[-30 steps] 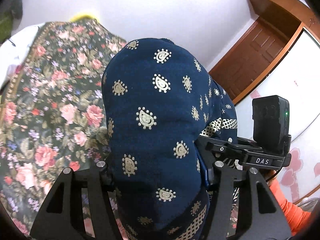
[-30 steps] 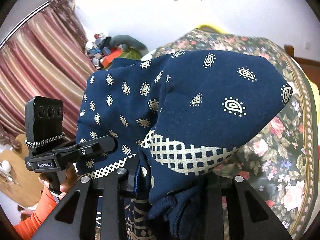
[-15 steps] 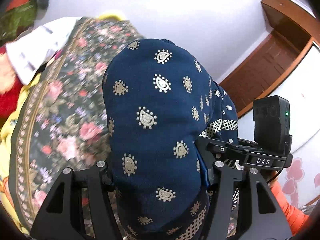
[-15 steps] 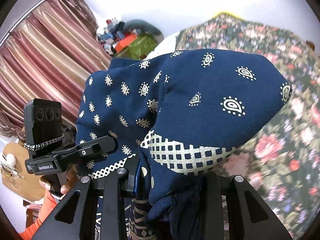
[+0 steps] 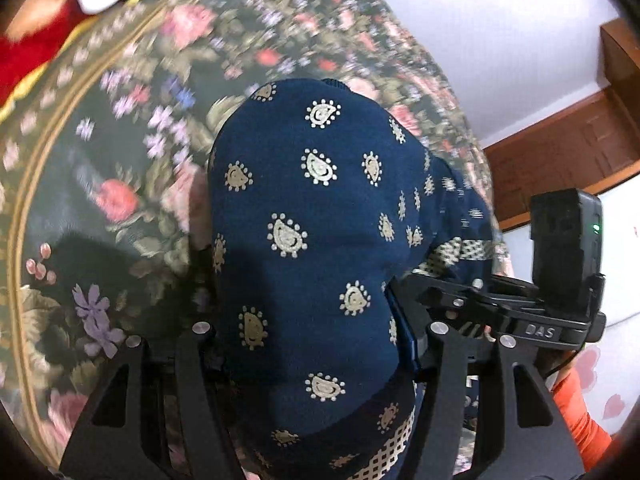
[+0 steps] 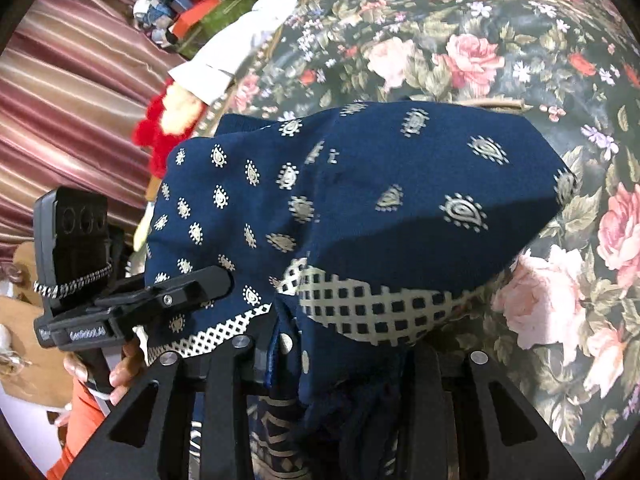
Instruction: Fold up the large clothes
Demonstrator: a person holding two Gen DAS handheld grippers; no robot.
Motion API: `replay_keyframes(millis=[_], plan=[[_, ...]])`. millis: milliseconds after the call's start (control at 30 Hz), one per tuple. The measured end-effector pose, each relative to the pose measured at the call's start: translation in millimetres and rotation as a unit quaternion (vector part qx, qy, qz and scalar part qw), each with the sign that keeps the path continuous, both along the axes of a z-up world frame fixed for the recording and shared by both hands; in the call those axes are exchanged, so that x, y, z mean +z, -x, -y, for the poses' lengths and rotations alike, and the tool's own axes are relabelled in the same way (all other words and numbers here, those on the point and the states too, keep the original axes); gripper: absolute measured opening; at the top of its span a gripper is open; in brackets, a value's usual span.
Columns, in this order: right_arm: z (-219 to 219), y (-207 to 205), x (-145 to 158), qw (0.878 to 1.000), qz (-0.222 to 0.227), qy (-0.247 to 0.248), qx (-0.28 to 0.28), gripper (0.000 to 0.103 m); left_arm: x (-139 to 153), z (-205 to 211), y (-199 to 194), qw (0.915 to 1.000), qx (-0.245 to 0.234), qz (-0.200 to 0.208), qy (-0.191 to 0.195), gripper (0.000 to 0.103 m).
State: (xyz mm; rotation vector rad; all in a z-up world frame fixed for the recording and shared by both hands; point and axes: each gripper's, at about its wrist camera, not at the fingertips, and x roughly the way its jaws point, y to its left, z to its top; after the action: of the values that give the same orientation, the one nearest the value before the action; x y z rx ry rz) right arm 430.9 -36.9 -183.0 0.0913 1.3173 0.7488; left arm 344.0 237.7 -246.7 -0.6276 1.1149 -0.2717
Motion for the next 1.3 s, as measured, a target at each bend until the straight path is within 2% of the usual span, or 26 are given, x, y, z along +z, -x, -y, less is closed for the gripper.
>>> replay_keyframes(millis=[67, 133, 333, 400, 467, 533, 633, 667, 733, 800, 933, 1033, 1133, 1300], plan=[[0.5, 1.8, 1.6, 1.0, 0.013, 0.007, 0.012, 0.039, -2.0, -4.0, 2.3, 0.9999, -0.002, 0.008, 0.015, 0.061], [3.2, 6.3, 3.2, 0.999, 0.025, 0.02, 0.018, 0.044, 0.4, -2.2, 5.9, 1.0, -0.003, 0.007, 0.004, 0.064], [7.4, 37.7, 23.5, 0.991, 0.099, 0.081, 0.045, 0.058, 21.0, 10.7, 21.5, 0.9946, 0.016, 0.035, -0.097, 0.067], [7.5, 48.0, 29.3, 0.988, 0.109, 0.097, 0.055, 0.072, 32.1, 16.0, 32.6, 0.9886, 0.022, 0.053, -0.139, 0.067], [8.3, 58.4, 30.1, 0.985, 0.118, 0.108, 0.068, 0.077, 43.3, 22.9, 47.3, 0.9796, 0.023, 0.079, -0.183, 0.068], [11.9, 67.3, 26.5, 0.981, 0.124, 0.127, 0.075, 0.078, 51.6, 32.5, 66.9, 0.9707, 0.011, 0.098, -0.219, 0.071], [22.5, 73.8, 20.2, 0.98, 0.12, 0.143, 0.068, 0.079, 49.9, 50.0, 85.4, 0.9635, -0.031, 0.096, -0.248, 0.074], [28.2, 74.2, 19.0, 0.982, 0.114, 0.14, 0.062, 0.079, 46.2, 56.4, 93.3, 0.9589, -0.049, 0.092, -0.264, 0.074], [44.3, 75.1, 20.4, 0.985, 0.103, 0.133, 0.041, 0.079, 42.3, 56.9, 105.7, 0.9548, -0.049, 0.093, -0.278, 0.08], [61.4, 77.5, 23.5, 0.987, 0.094, 0.125, 0.026, 0.079, 38.3, 48.7, 117.2, 0.9561, -0.027, 0.087, -0.279, 0.086], [90.4, 87.7, 32.1, 0.986, 0.106, 0.129, 0.008, 0.079, 33.3, 33.9, 127.3, 0.9622, 0.013, 0.061, -0.265, 0.086], [105.3, 102.3, 49.0, 0.983, 0.125, 0.131, 0.001, 0.079, 39.0, 29.5, 136.0, 0.9605, 0.032, 0.051, -0.272, 0.085], [108.7, 121.6, 74.0, 0.981, 0.153, 0.115, 0.004, 0.079, 59.9, 29.8, 151.9, 0.9546, 0.049, 0.067, -0.286, 0.085], [103.7, 161.8, 135.7, 0.971, 0.233, 0.047, 0.003, 0.079, 123.1, 44.3, 178.5, 0.9401, 0.083, 0.138, -0.3, 0.085]])
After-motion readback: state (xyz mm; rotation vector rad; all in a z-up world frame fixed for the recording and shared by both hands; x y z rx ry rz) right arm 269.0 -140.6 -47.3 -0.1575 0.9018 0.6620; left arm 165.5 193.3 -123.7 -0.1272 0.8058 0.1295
